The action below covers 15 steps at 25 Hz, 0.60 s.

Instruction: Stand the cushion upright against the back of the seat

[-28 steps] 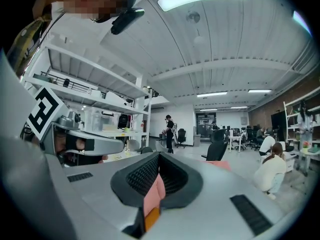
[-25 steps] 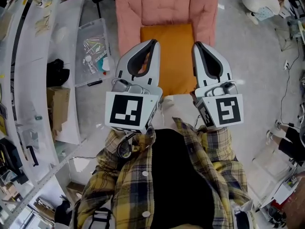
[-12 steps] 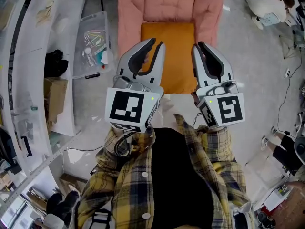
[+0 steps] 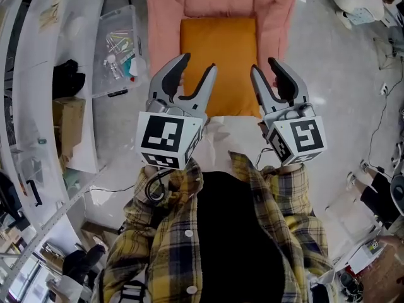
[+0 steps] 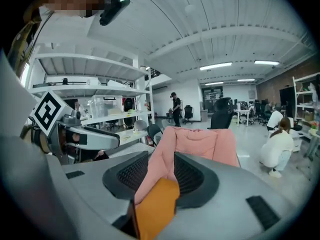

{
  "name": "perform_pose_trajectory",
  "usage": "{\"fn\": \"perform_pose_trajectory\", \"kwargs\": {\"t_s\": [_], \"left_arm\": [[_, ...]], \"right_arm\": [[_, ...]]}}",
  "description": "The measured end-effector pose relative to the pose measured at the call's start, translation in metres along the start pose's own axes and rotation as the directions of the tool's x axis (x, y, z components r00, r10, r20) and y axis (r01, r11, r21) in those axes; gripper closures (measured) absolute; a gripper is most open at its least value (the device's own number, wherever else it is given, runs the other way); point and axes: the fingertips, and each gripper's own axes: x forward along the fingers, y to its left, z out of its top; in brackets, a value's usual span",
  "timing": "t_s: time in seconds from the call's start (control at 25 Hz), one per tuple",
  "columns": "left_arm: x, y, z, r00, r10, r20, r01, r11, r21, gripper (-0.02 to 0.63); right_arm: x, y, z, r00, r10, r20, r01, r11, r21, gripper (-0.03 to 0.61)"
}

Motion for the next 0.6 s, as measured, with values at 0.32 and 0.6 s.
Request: {"fn": "perform_pose_trajectory", "kwargs": {"t_s": [0.32, 0.6], "left_arm": [[0.023, 0.017, -0.091, 0.989, 0.01, -0.146, -0.013, 1.0, -0.024, 0.41], [0.034, 0.026, -0.191, 0.965, -0.014, -0.263, -0.011, 0.996, -0.092, 0.41]], "right_arm": [[0.007, -0.031, -0.095, 0.986, -0.039, -0.163, 0.052, 0.996, 0.078, 0.426], [0.0, -0.053, -0.208, 0.941, -0.07, -0.33, 0.124, 0.982, 0.145, 0.426]]}}
